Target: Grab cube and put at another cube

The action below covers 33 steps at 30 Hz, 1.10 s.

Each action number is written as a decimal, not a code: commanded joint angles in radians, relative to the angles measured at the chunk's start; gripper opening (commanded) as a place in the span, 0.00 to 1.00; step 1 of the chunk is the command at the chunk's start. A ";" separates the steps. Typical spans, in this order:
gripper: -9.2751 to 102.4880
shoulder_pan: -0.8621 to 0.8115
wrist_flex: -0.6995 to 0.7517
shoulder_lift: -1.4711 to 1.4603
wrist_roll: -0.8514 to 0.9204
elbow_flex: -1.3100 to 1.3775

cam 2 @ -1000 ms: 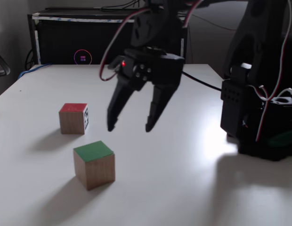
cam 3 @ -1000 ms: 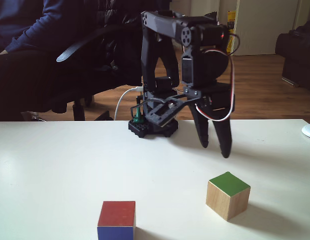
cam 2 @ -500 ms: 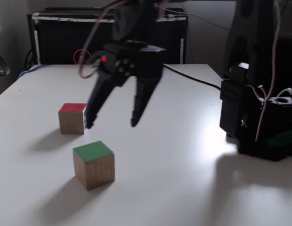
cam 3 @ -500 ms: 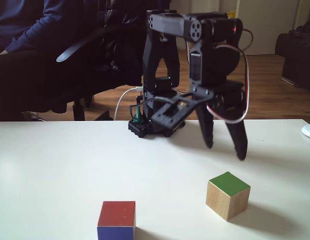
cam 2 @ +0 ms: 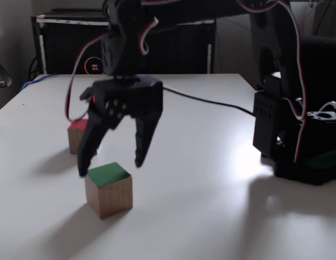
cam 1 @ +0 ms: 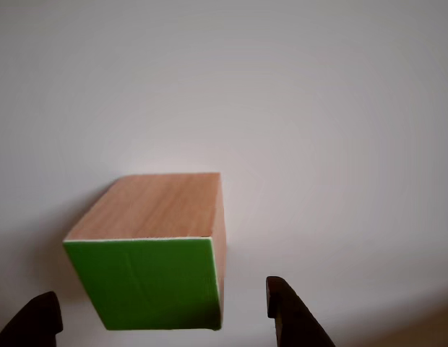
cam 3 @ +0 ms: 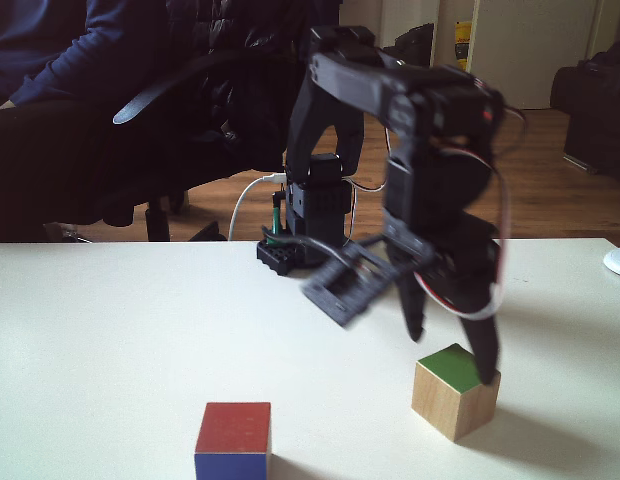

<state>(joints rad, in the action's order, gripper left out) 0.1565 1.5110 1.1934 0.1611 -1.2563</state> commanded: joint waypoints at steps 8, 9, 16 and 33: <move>0.47 0.058 0.032 -0.121 -0.041 0.183; 0.47 0.060 0.037 -0.135 -0.043 0.196; 0.47 0.051 0.049 -0.206 -0.043 0.256; 0.42 -0.003 0.055 -0.337 0.000 0.365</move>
<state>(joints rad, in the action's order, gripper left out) 0.1657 1.5570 0.8483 0.1503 -0.9465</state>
